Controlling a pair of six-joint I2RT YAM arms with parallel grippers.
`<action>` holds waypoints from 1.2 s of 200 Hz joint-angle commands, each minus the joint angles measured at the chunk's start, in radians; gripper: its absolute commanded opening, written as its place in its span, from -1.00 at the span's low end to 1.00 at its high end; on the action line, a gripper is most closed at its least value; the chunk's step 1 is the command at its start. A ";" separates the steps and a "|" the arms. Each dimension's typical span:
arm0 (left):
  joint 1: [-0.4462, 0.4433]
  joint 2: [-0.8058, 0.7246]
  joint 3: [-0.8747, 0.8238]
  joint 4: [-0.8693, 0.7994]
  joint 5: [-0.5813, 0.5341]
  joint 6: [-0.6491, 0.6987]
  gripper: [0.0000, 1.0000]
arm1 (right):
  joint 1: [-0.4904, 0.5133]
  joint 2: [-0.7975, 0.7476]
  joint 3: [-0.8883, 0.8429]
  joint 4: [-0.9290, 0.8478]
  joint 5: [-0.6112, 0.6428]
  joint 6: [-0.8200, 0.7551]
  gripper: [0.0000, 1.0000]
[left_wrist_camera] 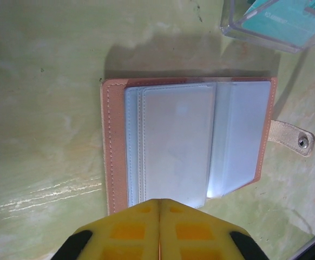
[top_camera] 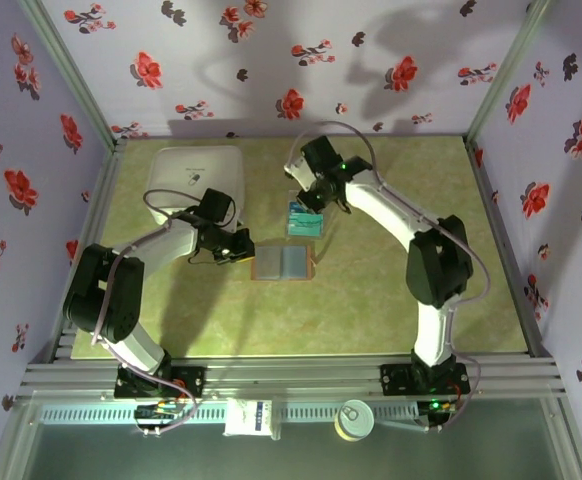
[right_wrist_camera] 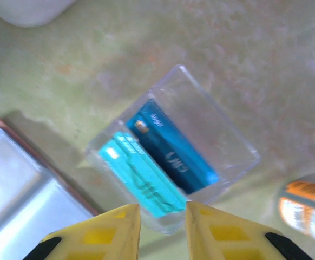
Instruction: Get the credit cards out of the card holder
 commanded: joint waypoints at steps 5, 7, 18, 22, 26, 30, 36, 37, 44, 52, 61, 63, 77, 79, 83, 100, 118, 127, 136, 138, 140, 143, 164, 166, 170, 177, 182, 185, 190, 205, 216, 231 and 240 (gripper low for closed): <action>0.009 0.002 -0.017 0.031 -0.005 -0.001 -0.85 | 0.040 -0.075 -0.161 0.214 -0.005 0.372 -0.47; 0.009 0.004 -0.017 0.032 -0.003 -0.002 -0.85 | 0.044 -0.077 -0.173 0.223 -0.007 0.389 -0.48; 0.009 0.017 -0.019 0.043 -0.002 -0.006 -0.85 | 0.056 -0.089 -0.229 0.254 -0.010 0.479 -0.52; 0.008 0.021 -0.017 0.045 0.000 -0.007 -0.85 | 0.061 -0.090 -0.244 0.261 -0.015 0.503 -0.53; 0.009 0.024 -0.017 0.049 0.000 -0.008 -0.86 | 0.066 -0.091 -0.259 0.269 -0.021 0.531 -0.54; 0.009 0.027 -0.017 0.053 0.001 -0.009 -0.86 | 0.071 -0.092 -0.274 0.277 -0.026 0.557 -0.55; 0.008 0.032 -0.017 0.060 0.001 -0.010 -0.86 | 0.080 -0.095 -0.294 0.294 -0.029 0.593 -0.56; 0.009 0.033 -0.017 0.061 0.001 -0.010 -0.86 | 0.082 -0.095 -0.296 0.296 -0.029 0.600 -0.56; 0.009 0.039 -0.017 0.065 0.001 -0.013 -0.86 | 0.093 -0.095 -0.321 0.313 -0.031 0.637 -0.58; 0.009 0.047 -0.017 0.070 -0.002 -0.014 -0.86 | 0.105 -0.094 -0.342 0.333 -0.041 0.683 -0.59; 0.009 0.058 -0.018 0.075 -0.005 -0.015 -0.86 | 0.117 -0.088 -0.360 0.354 -0.068 0.727 -0.60; 0.009 0.061 -0.017 0.075 -0.005 -0.016 -0.86 | 0.119 -0.086 -0.363 0.357 -0.073 0.737 -0.60; 0.009 0.072 -0.018 0.079 -0.010 -0.014 -0.87 | 0.130 -0.068 -0.371 0.364 -0.112 0.803 -0.59; 0.009 0.072 -0.019 0.080 -0.011 -0.014 -0.87 | 0.131 -0.064 -0.371 0.365 -0.117 0.812 -0.59; 0.009 0.074 -0.020 0.081 -0.013 -0.013 -0.87 | 0.133 -0.058 -0.372 0.365 -0.125 0.834 -0.59; 0.010 0.083 -0.024 0.074 -0.031 -0.005 -0.87 | 0.140 -0.038 -0.376 0.378 -0.172 0.906 -0.58; 0.010 0.092 -0.032 0.084 -0.024 -0.005 -0.88 | 0.149 -0.031 -0.416 0.469 -0.226 0.952 -0.53; 0.010 0.097 -0.034 0.087 -0.018 -0.002 -0.88 | 0.150 -0.025 -0.432 0.500 -0.244 0.980 -0.48; 0.011 0.099 -0.036 0.086 -0.018 0.003 -0.88 | 0.150 -0.015 -0.436 0.522 -0.260 0.998 -0.45; 0.011 0.100 -0.037 0.087 -0.018 0.004 -0.88 | 0.150 -0.013 -0.436 0.527 -0.265 1.000 -0.44; 0.011 0.101 -0.038 0.086 -0.018 0.007 -0.89 | 0.150 -0.010 -0.436 0.530 -0.271 1.002 -0.44; 0.011 0.102 -0.039 0.086 -0.020 0.008 -0.89 | 0.150 -0.005 -0.436 0.536 -0.278 1.007 -0.43; 0.011 0.110 -0.045 0.086 -0.038 0.017 -0.89 | 0.150 0.020 -0.431 0.552 -0.303 1.027 -0.38; 0.011 0.112 -0.045 0.086 -0.039 0.019 -0.89 | 0.150 0.022 -0.430 0.552 -0.304 1.029 -0.38; 0.011 0.114 -0.044 0.085 -0.040 0.020 -0.89 | 0.150 0.026 -0.430 0.551 -0.306 1.030 -0.38; 0.011 0.119 -0.043 0.084 -0.045 0.025 -0.89 | 0.151 0.032 -0.428 0.549 -0.309 1.033 -0.36; 0.011 0.122 -0.042 0.083 -0.049 0.027 -0.89 | 0.151 0.033 -0.430 0.547 -0.308 1.036 -0.34; 0.011 0.123 -0.041 0.082 -0.049 0.028 -0.90 | 0.151 0.035 -0.430 0.547 -0.310 1.037 -0.33; 0.011 0.125 -0.042 0.083 -0.049 0.029 -0.90 | 0.152 0.036 -0.433 0.547 -0.312 1.040 -0.33; 0.012 0.129 -0.047 0.092 -0.047 0.029 -0.90 | 0.154 0.041 -0.435 0.550 -0.317 1.046 -0.31; 0.012 0.130 -0.054 0.097 -0.045 0.029 -0.90 | 0.155 0.049 -0.436 0.552 -0.328 1.051 -0.30; 0.012 0.134 -0.063 0.104 -0.042 0.027 -0.90 | 0.159 0.061 -0.438 0.558 -0.344 1.056 -0.30; 0.011 0.135 -0.068 0.109 -0.040 0.026 -0.90 | 0.162 0.069 -0.436 0.560 -0.350 1.057 -0.31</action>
